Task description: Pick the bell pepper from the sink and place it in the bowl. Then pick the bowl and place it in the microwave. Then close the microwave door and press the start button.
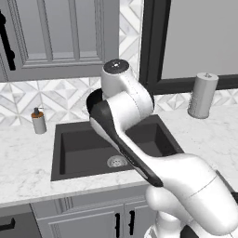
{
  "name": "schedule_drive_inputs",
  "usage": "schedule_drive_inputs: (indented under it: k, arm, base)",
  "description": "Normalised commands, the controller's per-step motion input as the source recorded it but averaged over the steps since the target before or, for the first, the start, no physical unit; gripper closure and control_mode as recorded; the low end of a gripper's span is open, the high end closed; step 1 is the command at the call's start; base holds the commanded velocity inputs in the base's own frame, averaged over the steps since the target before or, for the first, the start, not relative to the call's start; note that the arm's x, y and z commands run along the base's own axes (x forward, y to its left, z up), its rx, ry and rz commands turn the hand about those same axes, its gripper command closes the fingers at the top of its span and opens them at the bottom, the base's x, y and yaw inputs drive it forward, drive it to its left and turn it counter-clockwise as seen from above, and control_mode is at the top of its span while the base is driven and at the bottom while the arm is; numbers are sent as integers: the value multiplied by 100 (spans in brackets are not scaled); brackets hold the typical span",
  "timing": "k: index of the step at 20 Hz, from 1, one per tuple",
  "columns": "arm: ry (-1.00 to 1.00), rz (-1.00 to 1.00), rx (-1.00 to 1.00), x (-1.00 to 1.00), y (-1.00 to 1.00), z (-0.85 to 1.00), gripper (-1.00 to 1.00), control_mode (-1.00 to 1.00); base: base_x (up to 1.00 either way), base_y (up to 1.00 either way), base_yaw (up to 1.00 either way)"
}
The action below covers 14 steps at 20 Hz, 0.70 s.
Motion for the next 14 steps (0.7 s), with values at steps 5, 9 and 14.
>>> schedule_drive_inputs:
  k: [5, 9, 14]
  arm:
    - [1, -12, 9, -52, -100, 24, 100, -100]
    - [-2, -1, 5, -42, -84, 4, 100, -100]
    - [-4, 0, 3, -24, -78, 23, 100, -100]
  base:
    - [0, 0, 0]
    - [0, 0, 0]
    - [0, 0, 0]
